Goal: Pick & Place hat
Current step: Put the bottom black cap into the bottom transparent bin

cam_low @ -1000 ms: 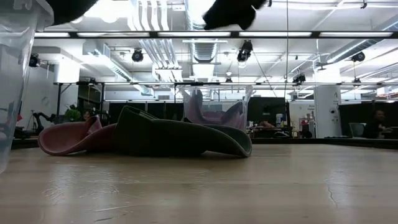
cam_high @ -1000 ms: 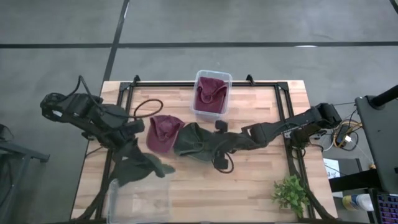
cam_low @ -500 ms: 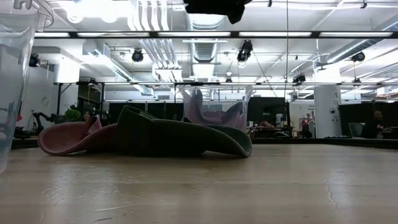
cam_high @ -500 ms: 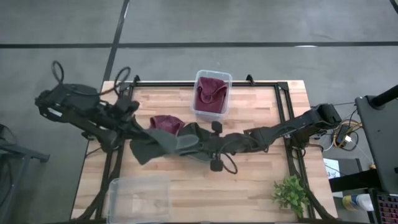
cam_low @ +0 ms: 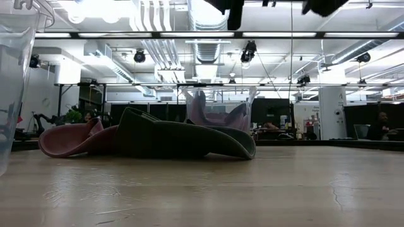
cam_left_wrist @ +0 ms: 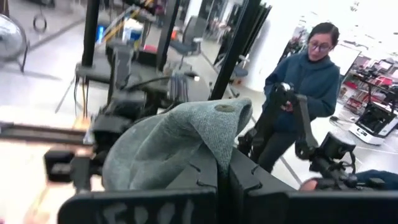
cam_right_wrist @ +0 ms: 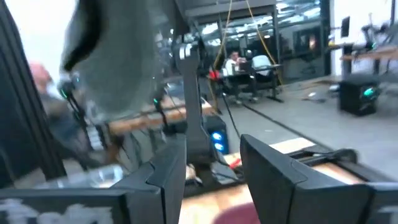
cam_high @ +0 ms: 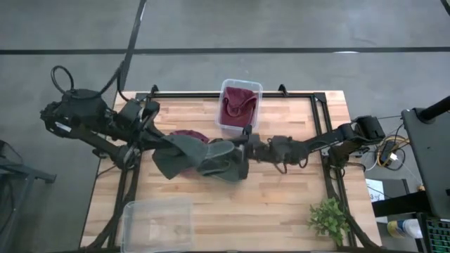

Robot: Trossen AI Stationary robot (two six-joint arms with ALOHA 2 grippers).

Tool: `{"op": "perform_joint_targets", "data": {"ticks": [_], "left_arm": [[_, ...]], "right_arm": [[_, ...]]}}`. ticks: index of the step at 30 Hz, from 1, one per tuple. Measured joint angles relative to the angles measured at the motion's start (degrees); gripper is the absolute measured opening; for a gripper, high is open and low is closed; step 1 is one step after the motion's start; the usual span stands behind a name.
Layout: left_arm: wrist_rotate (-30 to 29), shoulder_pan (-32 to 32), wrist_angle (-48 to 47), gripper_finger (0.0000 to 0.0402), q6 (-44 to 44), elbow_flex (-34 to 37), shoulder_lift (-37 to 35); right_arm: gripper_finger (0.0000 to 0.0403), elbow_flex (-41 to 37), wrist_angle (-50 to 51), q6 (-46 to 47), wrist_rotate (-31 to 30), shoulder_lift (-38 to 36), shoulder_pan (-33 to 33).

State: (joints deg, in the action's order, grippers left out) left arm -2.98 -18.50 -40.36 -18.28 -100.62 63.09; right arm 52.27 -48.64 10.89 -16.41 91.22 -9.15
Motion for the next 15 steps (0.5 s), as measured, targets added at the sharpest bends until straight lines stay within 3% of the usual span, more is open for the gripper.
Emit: {"op": "perform_joint_targets", "data": {"ticks": [6, 15], "left_arm": [[-2.4, 0.0, 2.4, 0.0, 3.7, 0.0, 0.4], [-6.0, 0.0, 4.9, 0.0, 7.0, 0.0, 1.1]], "right_arm": [[0.0146, -0.8, -2.7, 6.8, 10.3, 0.0, 2.7], [0.0137, -0.1, -5.0, 8.4, 14.1, 0.0, 2.6]]}}
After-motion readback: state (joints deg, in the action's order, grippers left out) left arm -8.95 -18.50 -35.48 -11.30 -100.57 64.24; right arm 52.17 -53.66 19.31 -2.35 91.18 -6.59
